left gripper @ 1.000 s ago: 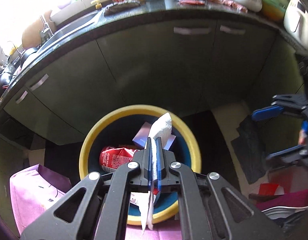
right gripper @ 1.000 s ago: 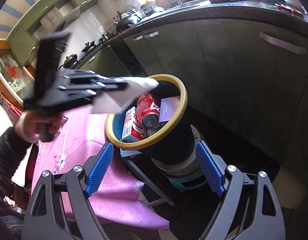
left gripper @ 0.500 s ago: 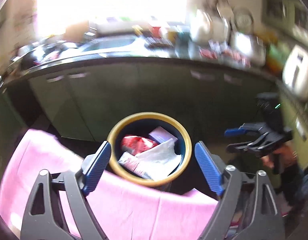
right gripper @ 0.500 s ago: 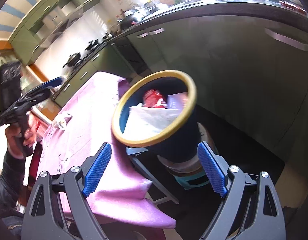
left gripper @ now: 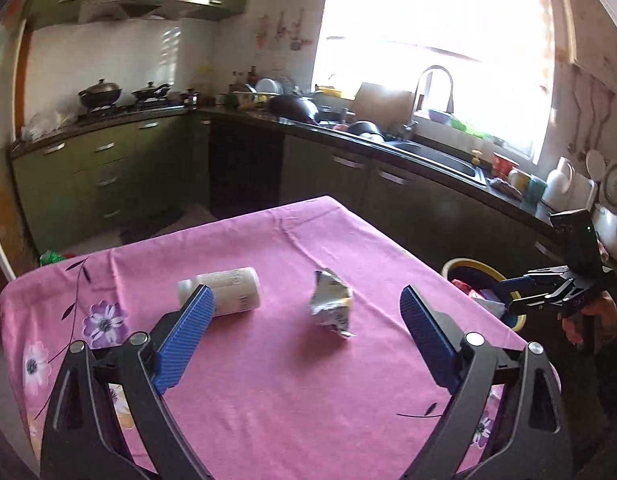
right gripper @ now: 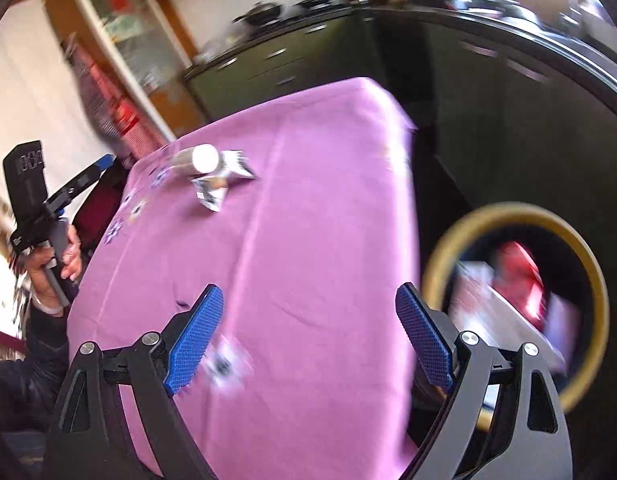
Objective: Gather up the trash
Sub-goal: 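Grasp the crumpled white snack wrapper with the right gripper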
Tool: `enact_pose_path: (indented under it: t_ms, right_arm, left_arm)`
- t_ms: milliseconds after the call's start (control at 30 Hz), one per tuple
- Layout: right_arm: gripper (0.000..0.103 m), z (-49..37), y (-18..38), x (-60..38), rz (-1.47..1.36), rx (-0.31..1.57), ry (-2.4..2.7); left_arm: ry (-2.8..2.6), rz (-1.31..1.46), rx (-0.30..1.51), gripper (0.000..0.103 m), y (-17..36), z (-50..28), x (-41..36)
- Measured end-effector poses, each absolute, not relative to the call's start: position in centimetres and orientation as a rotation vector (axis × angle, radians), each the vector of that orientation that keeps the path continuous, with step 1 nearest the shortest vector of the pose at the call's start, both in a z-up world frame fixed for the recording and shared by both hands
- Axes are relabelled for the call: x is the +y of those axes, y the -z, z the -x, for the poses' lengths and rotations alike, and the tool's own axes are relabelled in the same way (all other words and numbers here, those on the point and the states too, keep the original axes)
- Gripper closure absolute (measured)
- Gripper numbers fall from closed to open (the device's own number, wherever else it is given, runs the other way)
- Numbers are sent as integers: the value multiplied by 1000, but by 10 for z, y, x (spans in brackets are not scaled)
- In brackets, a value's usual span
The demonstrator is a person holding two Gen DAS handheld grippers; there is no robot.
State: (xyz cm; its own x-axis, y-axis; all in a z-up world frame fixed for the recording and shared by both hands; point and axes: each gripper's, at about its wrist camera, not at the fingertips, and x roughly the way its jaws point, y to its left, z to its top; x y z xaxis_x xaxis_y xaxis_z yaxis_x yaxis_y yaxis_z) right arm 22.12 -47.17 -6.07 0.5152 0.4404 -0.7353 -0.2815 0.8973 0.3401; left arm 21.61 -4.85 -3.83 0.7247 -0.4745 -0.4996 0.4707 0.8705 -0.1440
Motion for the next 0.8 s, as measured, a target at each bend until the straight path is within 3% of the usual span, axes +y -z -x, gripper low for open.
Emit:
enact_pose_path:
  t_ms: [200,300,800]
  right_arm:
    - [5,-287,51,-360,125,894,-624]
    - [5,-315,63,-322,261,903,-667]
    - [5,-383,110,-273,320,1004,-765]
  left_arm:
    - [472,105,576,13,55,-223,-11]
    - [480,137,584,13,61,-221,-8]
    - [468,198,616,13,74,-228,2]
